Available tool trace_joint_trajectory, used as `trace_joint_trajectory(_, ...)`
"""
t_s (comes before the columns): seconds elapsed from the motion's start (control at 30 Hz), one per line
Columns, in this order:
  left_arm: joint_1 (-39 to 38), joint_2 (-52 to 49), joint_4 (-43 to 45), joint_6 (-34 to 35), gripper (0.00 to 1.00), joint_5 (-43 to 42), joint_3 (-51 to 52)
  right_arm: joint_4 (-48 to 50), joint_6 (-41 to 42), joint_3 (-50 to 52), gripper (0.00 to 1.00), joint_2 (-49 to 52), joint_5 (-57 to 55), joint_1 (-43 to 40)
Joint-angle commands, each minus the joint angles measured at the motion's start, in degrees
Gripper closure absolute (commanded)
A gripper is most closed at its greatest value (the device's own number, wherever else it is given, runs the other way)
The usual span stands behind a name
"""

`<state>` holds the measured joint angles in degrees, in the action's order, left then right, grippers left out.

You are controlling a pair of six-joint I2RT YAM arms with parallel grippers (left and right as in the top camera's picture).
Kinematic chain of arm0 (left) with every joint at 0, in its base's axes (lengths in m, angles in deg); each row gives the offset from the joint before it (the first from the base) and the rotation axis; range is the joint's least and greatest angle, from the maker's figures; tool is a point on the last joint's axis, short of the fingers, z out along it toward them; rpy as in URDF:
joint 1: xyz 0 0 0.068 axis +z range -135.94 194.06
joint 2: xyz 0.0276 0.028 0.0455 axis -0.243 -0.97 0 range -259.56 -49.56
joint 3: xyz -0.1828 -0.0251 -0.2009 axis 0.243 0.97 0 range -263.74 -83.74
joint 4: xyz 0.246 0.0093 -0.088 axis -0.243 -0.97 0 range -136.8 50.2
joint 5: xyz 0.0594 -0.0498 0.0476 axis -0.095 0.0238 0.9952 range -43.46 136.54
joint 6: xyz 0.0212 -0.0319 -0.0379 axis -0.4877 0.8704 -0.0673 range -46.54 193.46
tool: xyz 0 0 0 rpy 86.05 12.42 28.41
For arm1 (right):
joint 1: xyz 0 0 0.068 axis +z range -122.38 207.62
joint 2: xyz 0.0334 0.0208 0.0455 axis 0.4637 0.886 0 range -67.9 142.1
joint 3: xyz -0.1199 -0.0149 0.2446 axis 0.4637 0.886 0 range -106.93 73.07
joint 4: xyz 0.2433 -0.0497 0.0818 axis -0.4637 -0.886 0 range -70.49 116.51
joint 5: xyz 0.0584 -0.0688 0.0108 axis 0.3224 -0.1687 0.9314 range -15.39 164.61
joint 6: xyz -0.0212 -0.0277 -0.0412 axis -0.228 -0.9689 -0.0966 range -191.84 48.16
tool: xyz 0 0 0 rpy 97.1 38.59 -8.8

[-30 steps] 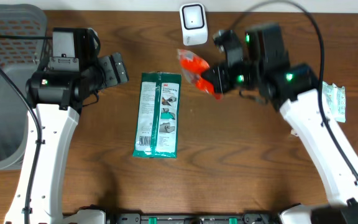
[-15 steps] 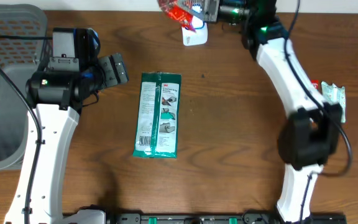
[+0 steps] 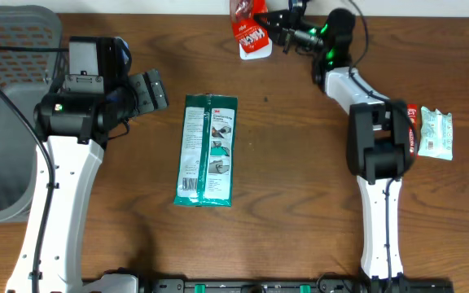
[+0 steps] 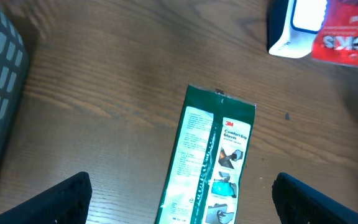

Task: Scan the item barcode
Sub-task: 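Raise the red bag to the white scanner with the right gripper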

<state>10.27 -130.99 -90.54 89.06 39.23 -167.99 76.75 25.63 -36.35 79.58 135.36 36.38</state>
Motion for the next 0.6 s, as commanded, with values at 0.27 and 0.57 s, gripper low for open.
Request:
trace_joint_trajectory(0.27, 0.24, 0.09, 0.00, -0.55, 0.07, 0.33, -0.09, 7.82, 15.15, -0.70, 0.99, 6.91, -8.87, 0.24)
trace_joint_trajectory(0.57, 0.24, 0.09, 0.00, -0.57, 0.07, 0.33, -0.09, 4.09, 10.14, -0.48, 0.99, 7.39, -6.29, 0.79)
